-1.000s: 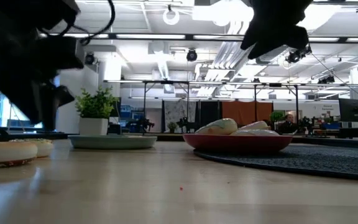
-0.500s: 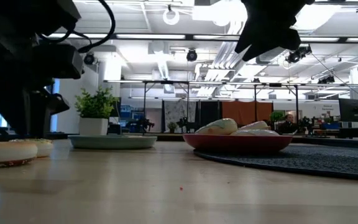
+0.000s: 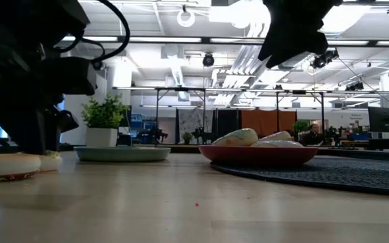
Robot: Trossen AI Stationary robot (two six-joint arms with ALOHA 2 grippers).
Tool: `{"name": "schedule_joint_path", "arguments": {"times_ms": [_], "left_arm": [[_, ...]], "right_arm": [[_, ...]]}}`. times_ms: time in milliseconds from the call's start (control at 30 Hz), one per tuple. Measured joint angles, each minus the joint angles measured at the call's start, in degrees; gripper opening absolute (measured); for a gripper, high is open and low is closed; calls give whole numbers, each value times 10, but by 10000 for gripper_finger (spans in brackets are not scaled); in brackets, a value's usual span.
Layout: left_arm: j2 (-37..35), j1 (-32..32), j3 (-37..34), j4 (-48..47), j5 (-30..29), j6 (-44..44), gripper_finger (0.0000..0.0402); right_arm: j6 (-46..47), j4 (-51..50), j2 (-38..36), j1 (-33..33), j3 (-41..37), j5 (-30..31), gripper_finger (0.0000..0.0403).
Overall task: Pick & Place donuts
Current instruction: Put the small yellow donut on the blue plate
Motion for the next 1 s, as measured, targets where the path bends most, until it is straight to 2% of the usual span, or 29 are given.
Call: {"name": "schedule_joint_path", "arguments": {"times_ms": [233,400,533,600,733,833,933,1000], "left_arm": [[-46,0,-1,2,-9,6,14],[-123,28,0,-8,-91,3,15],[-174,108,20,-95,-144,68,4],[-176,173,32,-123,-134,123,5],[-158,306,49,-136,-66,246,3],[-136,395,49,-146,-25,302,2],[-109,460,49,-131,27,353,1],[-84,485,49,-123,41,370,1]], "right_arm": [[0,-14,0,0,0,-7,151],[0,-15,0,0,0,-4,151],[0,-15,0,-3,0,-1,151],[0,-15,0,-6,0,0,151],[-1,-15,0,-13,0,0,151],[-1,-14,0,-15,0,0,151],[1,-14,0,-15,0,7,151],[1,-12,0,-15,0,12,151]]}}
